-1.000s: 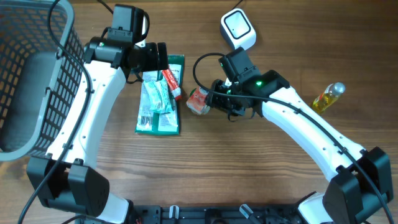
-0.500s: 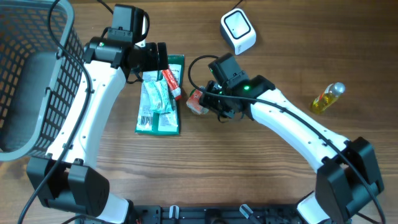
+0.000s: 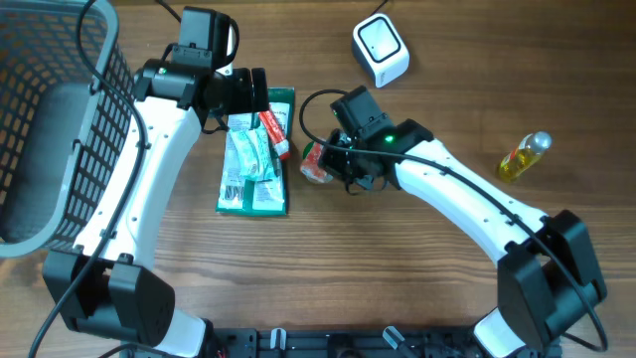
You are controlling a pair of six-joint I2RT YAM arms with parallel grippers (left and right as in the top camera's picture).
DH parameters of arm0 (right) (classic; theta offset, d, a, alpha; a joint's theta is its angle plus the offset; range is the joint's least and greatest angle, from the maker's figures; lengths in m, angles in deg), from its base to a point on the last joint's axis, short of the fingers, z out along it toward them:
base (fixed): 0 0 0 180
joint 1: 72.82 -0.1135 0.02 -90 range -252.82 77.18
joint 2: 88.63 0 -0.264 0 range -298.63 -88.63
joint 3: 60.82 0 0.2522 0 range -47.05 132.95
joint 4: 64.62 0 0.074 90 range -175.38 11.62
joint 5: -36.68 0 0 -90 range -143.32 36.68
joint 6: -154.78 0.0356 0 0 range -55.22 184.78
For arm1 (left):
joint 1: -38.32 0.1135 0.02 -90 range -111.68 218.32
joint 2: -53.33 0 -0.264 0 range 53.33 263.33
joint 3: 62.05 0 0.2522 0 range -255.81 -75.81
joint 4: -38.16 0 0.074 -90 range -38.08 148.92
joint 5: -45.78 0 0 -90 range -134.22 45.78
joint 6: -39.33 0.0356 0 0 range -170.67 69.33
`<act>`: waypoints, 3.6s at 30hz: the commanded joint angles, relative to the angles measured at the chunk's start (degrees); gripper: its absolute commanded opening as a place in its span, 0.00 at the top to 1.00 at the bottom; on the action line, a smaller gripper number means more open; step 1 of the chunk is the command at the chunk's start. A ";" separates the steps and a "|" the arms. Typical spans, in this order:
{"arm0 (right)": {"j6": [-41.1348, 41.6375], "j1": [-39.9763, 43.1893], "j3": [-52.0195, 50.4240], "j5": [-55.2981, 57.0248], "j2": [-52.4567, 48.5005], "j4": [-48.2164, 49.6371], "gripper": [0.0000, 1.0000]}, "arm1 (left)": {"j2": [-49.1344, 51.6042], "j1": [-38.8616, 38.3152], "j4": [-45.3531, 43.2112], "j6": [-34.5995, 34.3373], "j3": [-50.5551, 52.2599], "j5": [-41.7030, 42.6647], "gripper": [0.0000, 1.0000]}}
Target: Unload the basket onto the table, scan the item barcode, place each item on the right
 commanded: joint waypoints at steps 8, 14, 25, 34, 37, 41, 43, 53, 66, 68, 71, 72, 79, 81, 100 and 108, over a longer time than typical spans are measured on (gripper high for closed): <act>-30.88 12.09 -0.39 -27.50 14.97 -2.34 0.96 | 0.57 0.22 -0.13 -0.52 -0.17 -0.72 0.00; -59.10 20.33 -0.42 -66.90 16.17 -8.68 0.95 | 0.57 0.22 -0.13 -0.55 -0.17 -0.72 0.00; -75.17 20.61 -0.42 -78.53 16.20 -18.82 0.96 | 0.57 0.22 -0.13 -0.52 -0.17 -0.72 0.00; -84.46 20.61 -0.42 -79.89 17.25 -29.33 0.96 | 0.57 0.22 -0.13 -0.55 -0.17 -0.72 0.00; -85.24 20.61 -0.42 -79.84 17.53 -30.21 0.96 | 0.57 0.22 -0.13 -0.52 -0.17 -0.72 0.00; -85.40 20.61 -0.42 -79.47 17.62 -30.25 0.96 | 0.57 0.22 -0.13 -0.55 -0.17 -0.72 0.00; -85.42 20.61 -0.42 -78.88 17.62 -30.25 0.96 | 0.57 0.22 -0.13 -0.52 -0.17 -0.72 0.00; -85.40 20.61 -0.42 -77.77 17.62 -30.91 0.96 | 0.57 0.22 -0.13 -0.52 -0.17 -0.72 0.00; -85.33 20.61 -0.42 -76.83 17.62 -31.30 0.96 | 0.57 0.22 -0.15 -0.52 -0.17 -0.72 0.00; -85.33 20.61 -0.42 -76.83 17.62 -31.30 0.96 | 0.57 0.22 -0.13 -0.55 -0.17 -0.72 0.00; -85.33 20.61 -0.42 -76.83 17.62 -31.32 0.96 | 0.57 0.22 -0.13 -0.55 -0.17 -0.72 0.00; -85.35 20.61 -0.42 -76.81 17.62 -31.32 0.96 | 0.57 0.22 -0.13 -0.52 -0.17 -0.72 0.00; -85.33 20.61 -0.42 -76.35 17.62 -31.32 0.96 | 0.57 0.22 -0.13 -0.52 -0.17 -0.72 0.00; -85.35 20.61 -0.42 -76.35 17.62 -31.32 0.95 | 0.57 0.22 -0.13 -0.52 -0.17 -0.72 0.00; -85.35 20.61 -0.42 -75.30 17.62 -31.30 0.96 | 0.57 0.22 -0.13 -0.52 -0.17 -0.72 0.00; -85.33 20.61 -0.42 -73.35 17.62 -31.32 0.96 | 0.57 0.22 -0.13 -0.55 -0.17 -0.72 0.00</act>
